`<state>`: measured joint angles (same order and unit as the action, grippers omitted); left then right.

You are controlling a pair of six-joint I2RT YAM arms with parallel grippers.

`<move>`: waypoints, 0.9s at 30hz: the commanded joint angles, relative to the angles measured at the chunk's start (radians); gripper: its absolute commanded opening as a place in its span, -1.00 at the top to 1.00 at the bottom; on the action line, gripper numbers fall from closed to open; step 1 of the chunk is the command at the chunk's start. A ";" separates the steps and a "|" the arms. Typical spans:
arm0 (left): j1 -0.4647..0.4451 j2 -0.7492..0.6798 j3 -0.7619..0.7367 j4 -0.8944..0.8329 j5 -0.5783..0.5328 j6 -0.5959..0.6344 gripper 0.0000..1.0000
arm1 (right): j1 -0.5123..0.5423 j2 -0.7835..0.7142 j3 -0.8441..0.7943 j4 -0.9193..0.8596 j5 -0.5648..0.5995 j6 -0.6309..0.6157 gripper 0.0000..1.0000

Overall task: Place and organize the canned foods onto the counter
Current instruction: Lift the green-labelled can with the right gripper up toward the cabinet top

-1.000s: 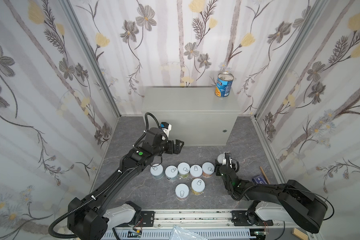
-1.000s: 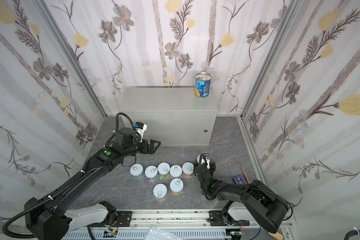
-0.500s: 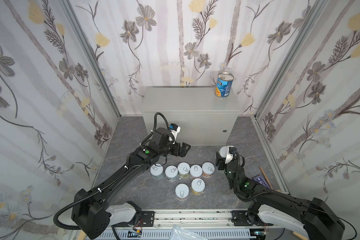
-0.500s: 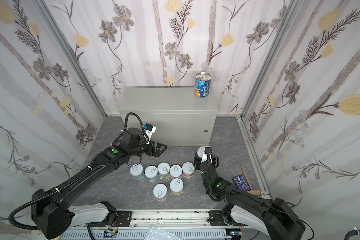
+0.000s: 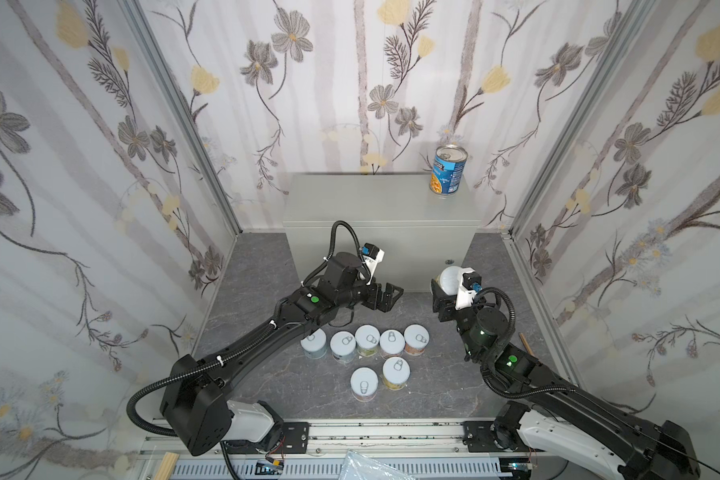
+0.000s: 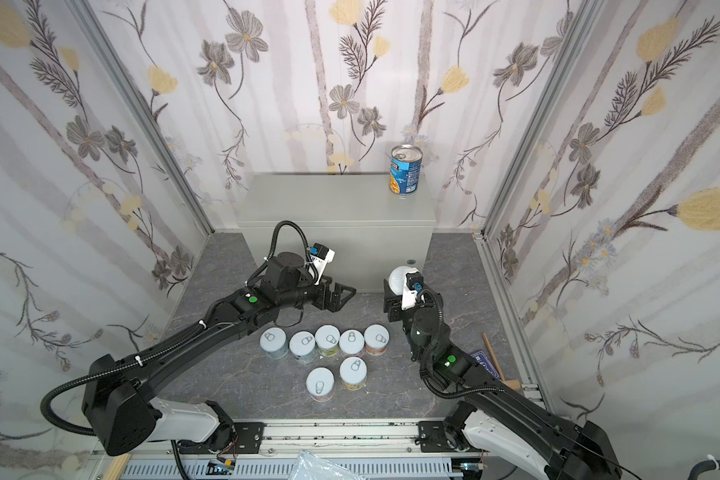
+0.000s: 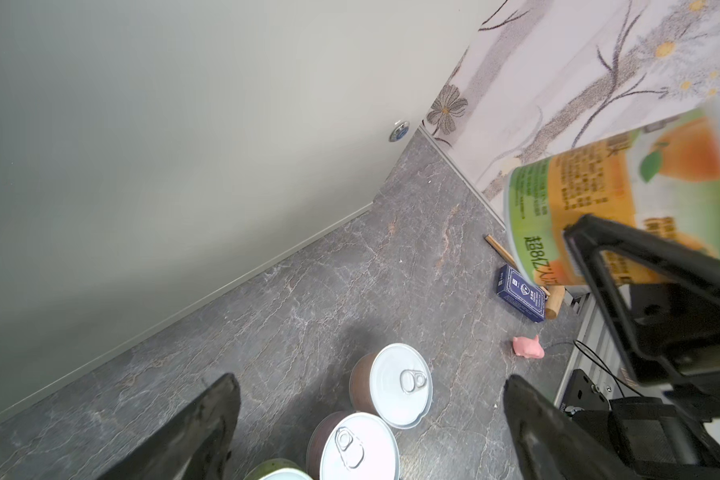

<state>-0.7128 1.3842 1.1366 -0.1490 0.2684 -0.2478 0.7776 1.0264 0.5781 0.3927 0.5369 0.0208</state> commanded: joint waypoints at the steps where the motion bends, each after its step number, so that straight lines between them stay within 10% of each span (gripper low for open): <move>1: -0.002 0.009 0.014 0.094 -0.065 -0.043 -1.00 | 0.002 0.005 0.058 0.047 -0.067 -0.083 0.16; 27: -0.002 -0.199 -0.136 0.144 -0.466 -0.068 -1.00 | -0.266 0.197 0.650 -0.374 -0.406 -0.088 0.19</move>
<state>-0.7162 1.1984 1.0080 -0.0132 -0.1352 -0.3157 0.5362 1.2045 1.1763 0.0383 0.2153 -0.0788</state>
